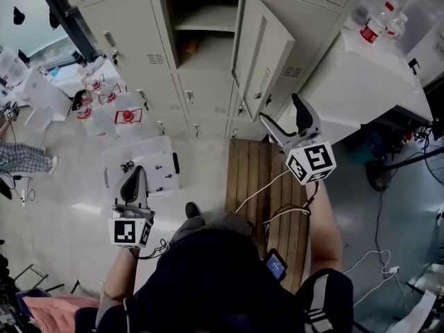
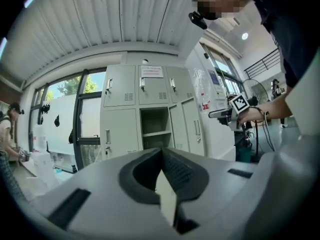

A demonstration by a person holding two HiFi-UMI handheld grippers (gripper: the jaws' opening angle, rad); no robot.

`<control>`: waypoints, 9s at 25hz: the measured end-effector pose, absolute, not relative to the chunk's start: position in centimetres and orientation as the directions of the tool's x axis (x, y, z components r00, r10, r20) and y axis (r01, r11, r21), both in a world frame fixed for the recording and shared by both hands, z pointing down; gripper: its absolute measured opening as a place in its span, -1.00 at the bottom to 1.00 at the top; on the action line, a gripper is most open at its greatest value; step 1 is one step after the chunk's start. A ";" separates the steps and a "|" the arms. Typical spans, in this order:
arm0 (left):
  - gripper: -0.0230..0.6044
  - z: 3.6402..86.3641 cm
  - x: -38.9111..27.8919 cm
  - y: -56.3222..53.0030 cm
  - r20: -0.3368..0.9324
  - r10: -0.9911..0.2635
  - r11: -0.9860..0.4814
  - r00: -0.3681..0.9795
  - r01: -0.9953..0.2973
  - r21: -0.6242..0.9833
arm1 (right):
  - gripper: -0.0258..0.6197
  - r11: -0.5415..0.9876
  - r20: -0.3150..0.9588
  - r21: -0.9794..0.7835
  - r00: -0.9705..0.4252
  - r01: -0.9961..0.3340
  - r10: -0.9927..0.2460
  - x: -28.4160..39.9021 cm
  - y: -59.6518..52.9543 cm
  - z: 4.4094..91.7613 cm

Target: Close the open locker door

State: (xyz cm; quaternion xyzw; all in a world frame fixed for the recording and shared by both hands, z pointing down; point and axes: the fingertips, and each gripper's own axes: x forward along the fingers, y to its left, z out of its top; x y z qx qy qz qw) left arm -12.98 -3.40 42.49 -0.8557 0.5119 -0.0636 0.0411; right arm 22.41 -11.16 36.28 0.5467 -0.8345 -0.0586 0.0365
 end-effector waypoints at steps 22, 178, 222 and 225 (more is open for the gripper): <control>-0.92 43.5 -13.1 -14.5 0.068 -0.844 -0.537 0.533 -0.833 -0.134 | -0.02 0.555 0.118 0.022 -0.549 -0.832 -0.828 24.1 -19.7 42.2; -0.92 41.1 -16.1 -26.4 -0.012 -0.827 -0.560 0.562 -0.826 -0.065 | -0.69 0.229 0.169 0.028 -0.221 -0.973 -0.961 -0.2 -49.4 42.1; -0.92 40.6 -15.4 -26.3 -0.014 -0.829 -0.556 0.559 -0.827 -0.079 | -0.69 0.243 0.174 0.037 -0.233 -0.969 -0.957 -0.2 -49.5 42.2; -0.92 40.7 -15.6 -26.2 -0.011 -0.831 -0.553 0.556 -0.829 -0.079 | -0.70 0.243 0.175 0.028 -0.235 -0.970 -0.956 -0.2 -49.4 42.2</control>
